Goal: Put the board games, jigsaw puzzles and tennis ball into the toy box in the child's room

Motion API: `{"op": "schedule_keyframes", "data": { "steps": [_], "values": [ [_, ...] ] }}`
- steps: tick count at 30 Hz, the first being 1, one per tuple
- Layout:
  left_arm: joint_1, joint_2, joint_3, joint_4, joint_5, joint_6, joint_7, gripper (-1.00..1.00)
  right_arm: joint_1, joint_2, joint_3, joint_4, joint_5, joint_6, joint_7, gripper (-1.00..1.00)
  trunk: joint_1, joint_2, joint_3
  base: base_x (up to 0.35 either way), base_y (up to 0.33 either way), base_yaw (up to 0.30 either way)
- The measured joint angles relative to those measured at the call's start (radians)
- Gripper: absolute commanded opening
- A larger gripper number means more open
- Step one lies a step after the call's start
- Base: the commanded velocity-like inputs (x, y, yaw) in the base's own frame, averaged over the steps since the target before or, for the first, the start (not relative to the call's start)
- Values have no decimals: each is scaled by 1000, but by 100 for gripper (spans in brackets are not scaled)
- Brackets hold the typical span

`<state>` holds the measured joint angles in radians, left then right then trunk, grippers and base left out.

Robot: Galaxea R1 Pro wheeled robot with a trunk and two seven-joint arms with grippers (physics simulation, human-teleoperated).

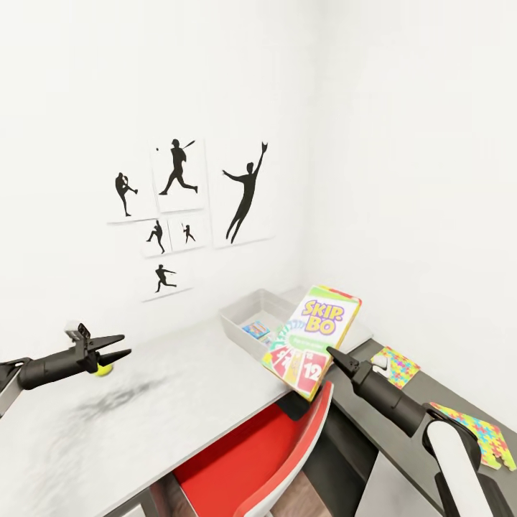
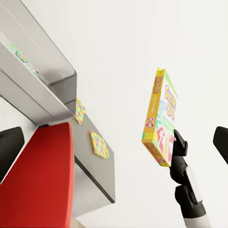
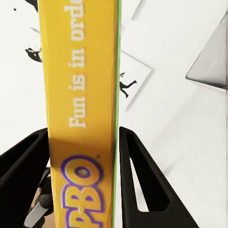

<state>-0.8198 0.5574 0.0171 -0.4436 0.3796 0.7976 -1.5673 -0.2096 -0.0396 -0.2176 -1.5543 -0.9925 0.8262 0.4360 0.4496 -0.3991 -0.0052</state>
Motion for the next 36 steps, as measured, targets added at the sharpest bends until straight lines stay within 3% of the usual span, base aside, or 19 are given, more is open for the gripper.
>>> {"op": "schedule_keyframes", "data": {
  "steps": [11, 36],
  "values": [
    [23, -4, -6, 0, 5, 15, 0, 100, -9, -11, 0, -1, -8, 7, -107, -100, 0, 0, 0, 8, 0, 0],
    [24, -9, -5, 0, 6, 11, 0, 100, -9, -12, 1, 0, -10, 10, -113, -100, 0, 0, 0, 134, -15, 0]
  ]
}}
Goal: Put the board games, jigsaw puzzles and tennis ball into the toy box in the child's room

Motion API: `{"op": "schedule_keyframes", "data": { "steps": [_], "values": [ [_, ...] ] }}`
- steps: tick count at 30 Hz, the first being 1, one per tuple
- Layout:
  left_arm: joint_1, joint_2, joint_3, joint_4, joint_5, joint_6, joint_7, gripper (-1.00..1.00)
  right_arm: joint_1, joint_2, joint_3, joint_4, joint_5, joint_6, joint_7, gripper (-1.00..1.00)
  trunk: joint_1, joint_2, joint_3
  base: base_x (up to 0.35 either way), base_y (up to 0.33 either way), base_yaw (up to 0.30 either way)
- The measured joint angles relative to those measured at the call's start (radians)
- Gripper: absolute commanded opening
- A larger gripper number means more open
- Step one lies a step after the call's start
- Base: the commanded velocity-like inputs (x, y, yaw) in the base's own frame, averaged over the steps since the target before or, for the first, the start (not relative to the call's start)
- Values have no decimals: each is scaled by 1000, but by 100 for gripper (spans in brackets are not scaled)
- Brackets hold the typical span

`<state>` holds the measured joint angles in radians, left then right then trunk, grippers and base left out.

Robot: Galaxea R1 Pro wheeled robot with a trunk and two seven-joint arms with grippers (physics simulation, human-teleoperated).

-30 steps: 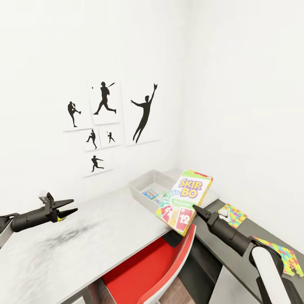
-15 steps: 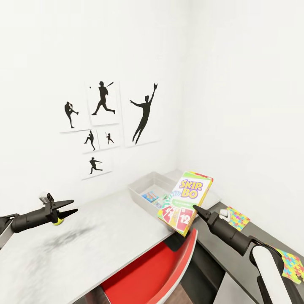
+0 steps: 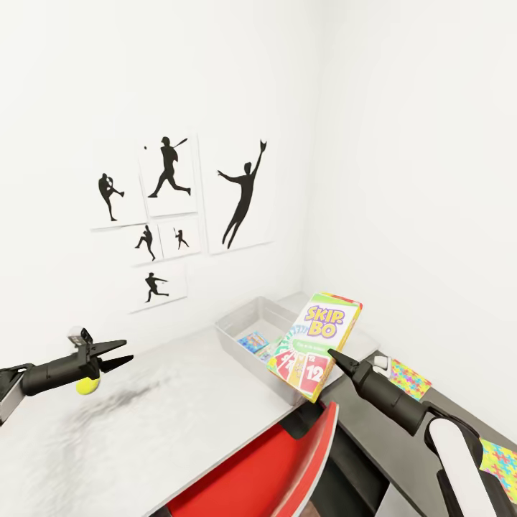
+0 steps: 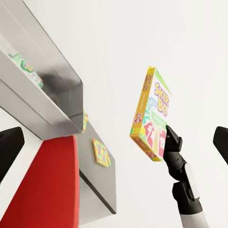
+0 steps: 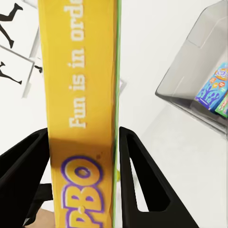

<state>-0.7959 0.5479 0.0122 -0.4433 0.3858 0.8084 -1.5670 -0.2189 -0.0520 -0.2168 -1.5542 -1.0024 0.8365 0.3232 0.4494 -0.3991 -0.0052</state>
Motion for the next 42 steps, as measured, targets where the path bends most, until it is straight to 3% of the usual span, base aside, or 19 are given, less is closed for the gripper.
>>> {"op": "schedule_keyframes", "data": {
  "steps": [42],
  "values": [
    [0, -3, 2, 1, 0, -1, 0, 100, 0, 9, 1, 0, -2, 0, 2, -100, 0, 0, 0, 83, -16, 0]
  ]
}}
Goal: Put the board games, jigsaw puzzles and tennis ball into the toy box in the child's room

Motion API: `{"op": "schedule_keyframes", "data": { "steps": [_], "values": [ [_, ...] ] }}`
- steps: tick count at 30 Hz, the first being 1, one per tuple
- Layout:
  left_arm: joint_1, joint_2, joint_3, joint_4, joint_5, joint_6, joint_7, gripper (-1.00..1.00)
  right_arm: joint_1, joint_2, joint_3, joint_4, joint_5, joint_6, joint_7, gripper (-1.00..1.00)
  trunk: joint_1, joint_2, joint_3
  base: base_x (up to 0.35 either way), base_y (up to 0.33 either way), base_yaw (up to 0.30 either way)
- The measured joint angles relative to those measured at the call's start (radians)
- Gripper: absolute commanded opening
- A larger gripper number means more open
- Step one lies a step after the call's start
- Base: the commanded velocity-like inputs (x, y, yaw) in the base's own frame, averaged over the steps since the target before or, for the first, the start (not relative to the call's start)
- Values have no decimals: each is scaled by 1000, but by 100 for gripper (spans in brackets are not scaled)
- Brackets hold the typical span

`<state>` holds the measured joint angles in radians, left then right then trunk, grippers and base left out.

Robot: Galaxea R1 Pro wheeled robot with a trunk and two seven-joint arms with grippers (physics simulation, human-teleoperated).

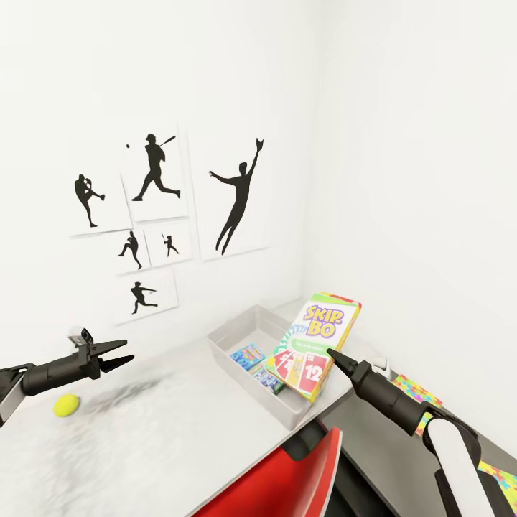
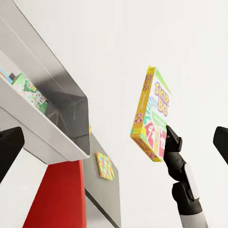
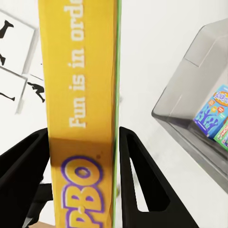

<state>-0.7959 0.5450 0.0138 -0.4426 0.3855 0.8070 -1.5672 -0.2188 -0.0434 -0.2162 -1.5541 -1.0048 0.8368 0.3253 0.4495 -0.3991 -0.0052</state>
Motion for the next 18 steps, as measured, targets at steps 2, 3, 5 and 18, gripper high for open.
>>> {"op": "schedule_keyframes", "data": {
  "steps": [2, 3, 5, 18],
  "values": [
    [0, 0, 0, 0, 0, 0, 0, 100, 0, 1, 0, 0, 0, 0, 0, -100, 0, 0, 0, 16, 0, 0],
    [0, 0, 0, 1, 0, 0, 0, 100, 0, 2, 0, 0, 1, 0, 0, -100, 0, 0, 0, 14, 0, 0],
    [0, -1, 0, 1, 0, 0, 0, 100, 0, 3, 0, 0, 0, 0, 0, -100, 0, 0, 0, 41, 0, 0],
    [0, -2, 0, 1, 0, 0, 0, 100, 0, 5, 0, 0, 3, -5, 2, -100, 0, 0, 0, 67, -12, 0]
  ]
}}
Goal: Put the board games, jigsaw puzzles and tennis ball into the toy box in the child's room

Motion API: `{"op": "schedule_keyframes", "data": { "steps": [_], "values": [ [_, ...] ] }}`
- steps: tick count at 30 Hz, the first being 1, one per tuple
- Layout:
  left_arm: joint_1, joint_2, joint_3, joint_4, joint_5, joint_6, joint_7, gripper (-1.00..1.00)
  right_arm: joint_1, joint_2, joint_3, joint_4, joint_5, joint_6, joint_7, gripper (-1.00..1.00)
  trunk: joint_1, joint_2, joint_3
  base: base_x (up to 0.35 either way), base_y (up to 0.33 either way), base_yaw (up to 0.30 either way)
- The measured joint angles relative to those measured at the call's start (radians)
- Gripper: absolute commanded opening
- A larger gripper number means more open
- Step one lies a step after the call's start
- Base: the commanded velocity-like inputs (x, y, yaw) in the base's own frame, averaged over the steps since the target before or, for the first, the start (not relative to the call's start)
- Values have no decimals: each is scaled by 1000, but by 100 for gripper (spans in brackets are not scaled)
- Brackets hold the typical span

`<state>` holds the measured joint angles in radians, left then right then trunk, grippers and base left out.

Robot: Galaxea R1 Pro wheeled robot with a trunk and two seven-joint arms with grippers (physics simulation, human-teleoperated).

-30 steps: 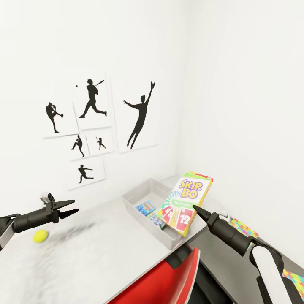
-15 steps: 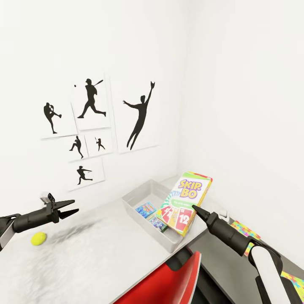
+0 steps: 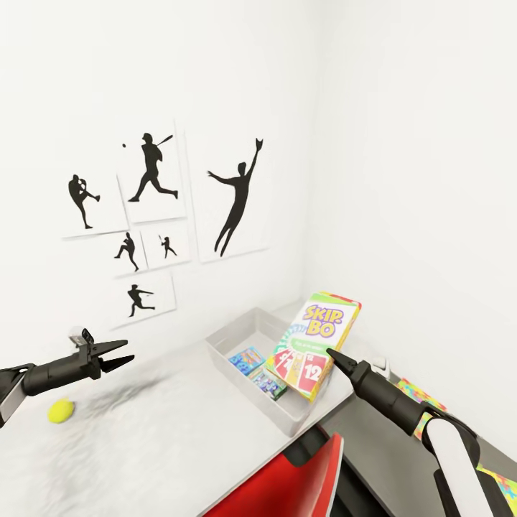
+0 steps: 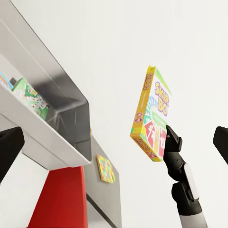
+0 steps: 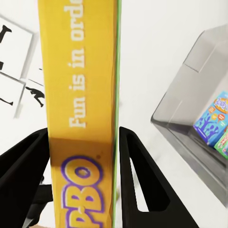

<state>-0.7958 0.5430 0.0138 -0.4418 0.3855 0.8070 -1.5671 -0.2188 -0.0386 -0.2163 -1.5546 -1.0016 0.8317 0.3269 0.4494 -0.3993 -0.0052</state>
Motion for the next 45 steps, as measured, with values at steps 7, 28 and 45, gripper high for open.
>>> {"op": "schedule_keyframes", "data": {
  "steps": [7, 28, 45],
  "values": [
    [0, 0, 0, 0, 0, 0, 0, 100, 0, 0, -1, -1, 0, -4, 1, -100, 0, 0, 0, 29, -88, 0],
    [0, 0, 1, 0, 1, 0, 0, 100, 0, 0, 1, -1, -1, -3, 3, -100, 0, 0, 0, 1, -64, 0],
    [0, 0, 1, 0, 1, 0, 0, 100, 0, 0, 2, -4, -2, -1, 6, -100, 0, 0, 0, 19, -6, 0]
  ]
}}
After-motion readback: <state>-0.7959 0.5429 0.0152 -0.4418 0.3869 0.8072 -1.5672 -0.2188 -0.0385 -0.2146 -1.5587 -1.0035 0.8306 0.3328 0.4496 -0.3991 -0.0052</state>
